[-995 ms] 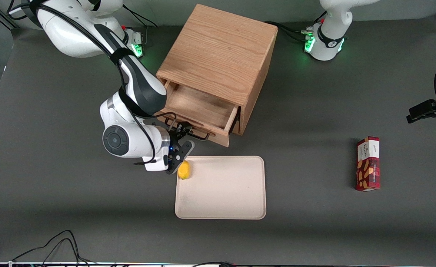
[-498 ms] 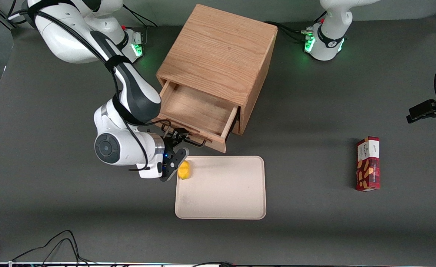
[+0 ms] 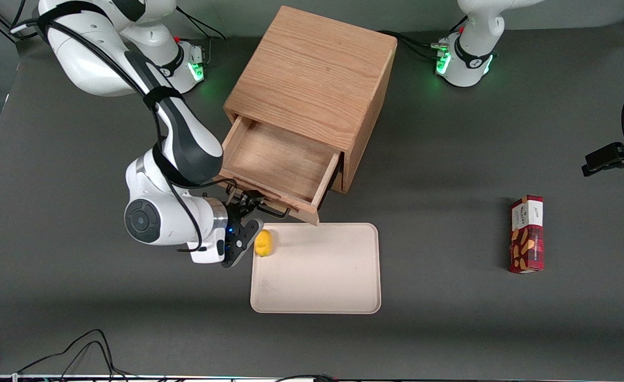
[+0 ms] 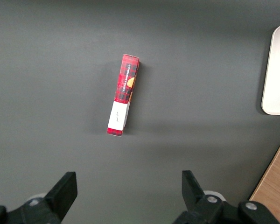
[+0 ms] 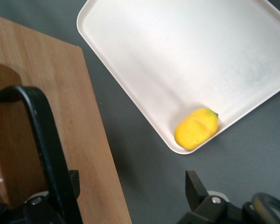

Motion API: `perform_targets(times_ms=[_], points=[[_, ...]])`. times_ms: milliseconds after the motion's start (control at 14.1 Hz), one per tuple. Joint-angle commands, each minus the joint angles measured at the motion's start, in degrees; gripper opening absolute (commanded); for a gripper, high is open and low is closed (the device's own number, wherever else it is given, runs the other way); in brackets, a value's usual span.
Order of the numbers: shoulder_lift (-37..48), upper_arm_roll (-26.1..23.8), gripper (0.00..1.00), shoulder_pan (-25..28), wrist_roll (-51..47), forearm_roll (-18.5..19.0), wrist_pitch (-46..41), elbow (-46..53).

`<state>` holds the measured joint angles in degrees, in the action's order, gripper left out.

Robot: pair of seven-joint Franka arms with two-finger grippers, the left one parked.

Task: Open upper drawer
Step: 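Pull the upper drawer outward from the cabinet with the right gripper, then keep pulling the drawer handle further out with the right gripper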

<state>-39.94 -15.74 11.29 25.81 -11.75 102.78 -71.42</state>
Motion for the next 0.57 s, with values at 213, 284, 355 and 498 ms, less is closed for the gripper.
perform_targets(times_ms=[213, 284, 355, 498], points=[[-1.7, 2.3, 1.00, -0.8, 5.2, -0.3, -4.4, 4.9], [-1.7, 2.3, 1.00, -0.9, 5.1, -0.4, -4.4, 5.1], [-1.8, 2.3, 1.00, -0.9, 5.0, -0.5, -4.4, 5.5], [-2.4, 2.2, 1.00, -0.8, 4.5, -0.6, -4.4, 6.6]])
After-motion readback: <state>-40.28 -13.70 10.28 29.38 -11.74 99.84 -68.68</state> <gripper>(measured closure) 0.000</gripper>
